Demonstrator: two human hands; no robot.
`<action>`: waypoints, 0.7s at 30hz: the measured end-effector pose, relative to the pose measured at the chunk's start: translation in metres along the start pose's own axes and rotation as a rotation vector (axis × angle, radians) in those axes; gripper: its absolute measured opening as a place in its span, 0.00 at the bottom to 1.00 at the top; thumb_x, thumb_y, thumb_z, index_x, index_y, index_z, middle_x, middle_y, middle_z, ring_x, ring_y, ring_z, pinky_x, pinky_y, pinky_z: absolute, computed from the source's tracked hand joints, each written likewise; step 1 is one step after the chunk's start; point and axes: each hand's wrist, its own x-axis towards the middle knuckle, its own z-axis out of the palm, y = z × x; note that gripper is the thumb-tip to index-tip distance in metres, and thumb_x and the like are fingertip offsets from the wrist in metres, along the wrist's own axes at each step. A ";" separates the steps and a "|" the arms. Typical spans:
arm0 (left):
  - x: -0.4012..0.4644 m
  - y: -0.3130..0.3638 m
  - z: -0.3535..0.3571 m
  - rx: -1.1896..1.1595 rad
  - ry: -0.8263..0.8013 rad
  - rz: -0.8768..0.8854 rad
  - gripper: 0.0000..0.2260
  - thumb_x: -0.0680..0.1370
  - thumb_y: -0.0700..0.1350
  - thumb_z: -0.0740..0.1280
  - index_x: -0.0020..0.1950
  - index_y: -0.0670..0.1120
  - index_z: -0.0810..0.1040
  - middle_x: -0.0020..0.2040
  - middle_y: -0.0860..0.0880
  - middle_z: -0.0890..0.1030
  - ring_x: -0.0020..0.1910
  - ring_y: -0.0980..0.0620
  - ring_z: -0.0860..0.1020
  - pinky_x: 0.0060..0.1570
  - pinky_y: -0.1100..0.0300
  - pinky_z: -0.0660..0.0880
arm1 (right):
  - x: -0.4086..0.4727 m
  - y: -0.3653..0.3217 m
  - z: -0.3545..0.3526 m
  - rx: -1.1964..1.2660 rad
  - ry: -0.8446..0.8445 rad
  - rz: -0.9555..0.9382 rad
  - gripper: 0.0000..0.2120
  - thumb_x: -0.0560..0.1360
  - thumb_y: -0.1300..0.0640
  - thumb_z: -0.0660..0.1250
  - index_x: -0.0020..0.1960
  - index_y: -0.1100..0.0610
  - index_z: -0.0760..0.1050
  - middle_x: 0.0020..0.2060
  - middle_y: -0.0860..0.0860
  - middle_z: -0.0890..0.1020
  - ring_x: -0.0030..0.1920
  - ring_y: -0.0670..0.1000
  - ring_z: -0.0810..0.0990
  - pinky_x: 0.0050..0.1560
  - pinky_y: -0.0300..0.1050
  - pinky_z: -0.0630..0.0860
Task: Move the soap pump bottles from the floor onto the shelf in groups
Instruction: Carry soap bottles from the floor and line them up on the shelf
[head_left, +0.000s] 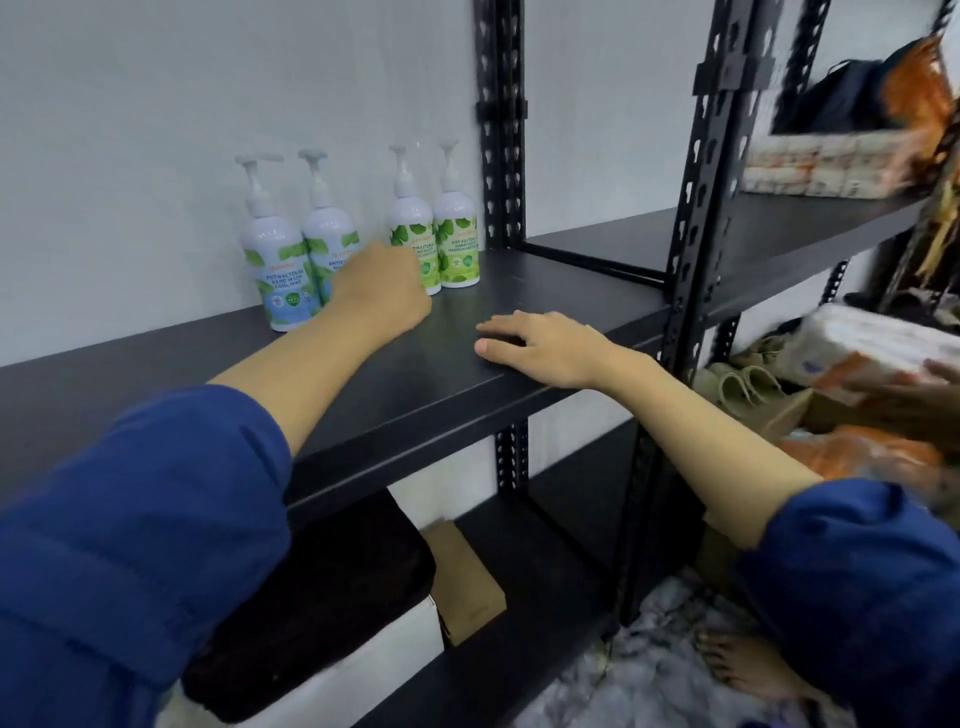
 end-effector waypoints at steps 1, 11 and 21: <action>-0.008 0.006 -0.005 -0.003 0.011 0.025 0.09 0.76 0.38 0.60 0.35 0.40 0.67 0.38 0.41 0.70 0.38 0.43 0.70 0.36 0.55 0.66 | -0.010 0.000 0.000 -0.013 0.071 0.011 0.22 0.80 0.41 0.53 0.71 0.47 0.67 0.70 0.50 0.70 0.70 0.54 0.67 0.65 0.52 0.65; -0.096 0.103 0.015 -0.054 0.258 0.486 0.11 0.77 0.40 0.58 0.51 0.35 0.76 0.49 0.35 0.77 0.47 0.36 0.76 0.37 0.50 0.68 | -0.153 0.058 0.032 -0.087 0.482 0.247 0.15 0.79 0.55 0.56 0.61 0.55 0.77 0.58 0.52 0.80 0.56 0.56 0.77 0.48 0.48 0.74; -0.177 0.188 0.188 -0.218 -0.129 0.725 0.11 0.80 0.42 0.57 0.55 0.40 0.77 0.52 0.43 0.79 0.49 0.42 0.77 0.37 0.52 0.70 | -0.273 0.133 0.204 -0.005 0.468 0.644 0.13 0.77 0.59 0.60 0.58 0.61 0.77 0.56 0.54 0.79 0.57 0.56 0.76 0.48 0.48 0.73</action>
